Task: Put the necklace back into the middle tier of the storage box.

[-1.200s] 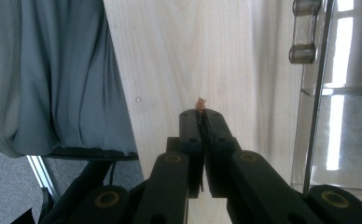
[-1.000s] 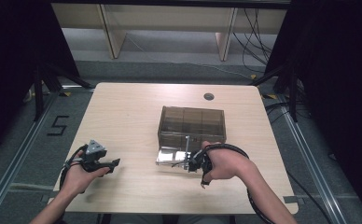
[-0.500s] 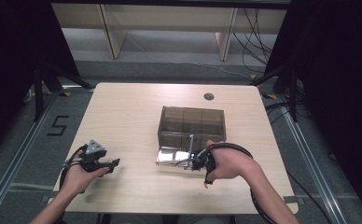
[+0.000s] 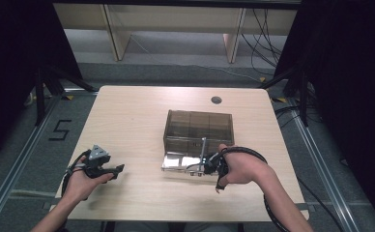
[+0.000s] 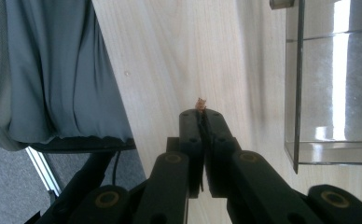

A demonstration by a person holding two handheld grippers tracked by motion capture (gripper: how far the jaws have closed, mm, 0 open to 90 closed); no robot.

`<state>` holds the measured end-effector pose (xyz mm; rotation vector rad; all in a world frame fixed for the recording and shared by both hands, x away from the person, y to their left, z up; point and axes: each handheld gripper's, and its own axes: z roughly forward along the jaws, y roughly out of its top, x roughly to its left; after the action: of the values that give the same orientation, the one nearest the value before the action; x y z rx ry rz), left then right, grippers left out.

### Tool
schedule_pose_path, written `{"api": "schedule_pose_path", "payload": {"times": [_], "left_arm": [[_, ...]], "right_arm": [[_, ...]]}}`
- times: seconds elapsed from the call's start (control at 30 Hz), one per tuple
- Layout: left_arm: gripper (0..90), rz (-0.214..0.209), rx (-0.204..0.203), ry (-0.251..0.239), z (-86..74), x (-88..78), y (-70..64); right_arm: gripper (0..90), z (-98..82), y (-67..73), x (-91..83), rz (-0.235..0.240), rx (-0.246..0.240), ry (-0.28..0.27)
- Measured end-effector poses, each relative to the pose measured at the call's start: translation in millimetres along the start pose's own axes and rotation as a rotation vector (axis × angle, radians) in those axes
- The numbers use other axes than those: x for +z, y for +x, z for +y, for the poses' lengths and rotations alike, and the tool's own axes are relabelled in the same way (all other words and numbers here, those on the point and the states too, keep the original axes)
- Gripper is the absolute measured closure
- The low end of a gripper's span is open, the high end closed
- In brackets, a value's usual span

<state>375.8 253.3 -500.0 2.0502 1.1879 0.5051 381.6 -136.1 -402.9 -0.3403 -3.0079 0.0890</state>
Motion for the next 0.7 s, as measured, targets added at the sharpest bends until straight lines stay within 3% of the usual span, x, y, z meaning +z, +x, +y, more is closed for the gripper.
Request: {"api": "schedule_pose_path", "payload": {"times": [0.03, 0.07, 0.13, 0.4, 0.47, 0.5, 0.57, 0.6, 0.63, 0.7], "left_arm": [[32.3, -0.001, -0.003, 0.002, 0.0, -0.1, -0.1], [32.3, 0.000, -0.003, 0.001, 0.0, 0.0, -0.1], [32.3, -0.001, -0.002, 0.001, 0.0, -0.1, 0.0], [32.3, -0.004, -0.013, -0.002, -0.3, 0.7, -0.6], [32.3, -0.001, -0.001, -0.002, -0.2, 0.2, -0.3], [32.3, -0.001, -0.003, -0.004, -0.3, 0.4, -0.4], [32.3, 0.000, -0.001, -0.002, -0.1, 0.1, -0.3], [32.3, 0.000, -0.002, -0.002, -0.1, 0.2, -0.4], [32.3, 0.000, -0.001, -0.002, -0.2, 0.1, -0.4], [32.3, 0.000, -0.001, -0.002, -0.2, 0.2, -0.4]], "right_arm": [[87.7, -1.0, 0.5, 0.1, 0.007, 0.021, -0.005], [87.7, -1.7, -1.2, 1.8, 0.016, 0.000, -0.031], [87.7, -2.7, 0.1, 0.1, 0.016, 0.034, -0.011], [87.7, -5.5, -2.0, -1.6, 0.001, 0.035, 0.009], [87.7, -6.5, -4.0, -1.3, 0.006, 0.014, -0.005], [87.7, -7.7, -3.3, -0.9, 0.013, 0.041, -0.013], [87.7, -8.7, -5.5, -0.6, 0.017, 0.016, -0.029], [87.7, -9.5, -3.4, -2.3, 0.015, 0.059, -0.008], [87.7, -9.7, -5.6, -3.5, 0.003, 0.024, 0.000], [87.7, -10.7, -6.1, -4.5, 0.002, 0.028, -0.004]]}}
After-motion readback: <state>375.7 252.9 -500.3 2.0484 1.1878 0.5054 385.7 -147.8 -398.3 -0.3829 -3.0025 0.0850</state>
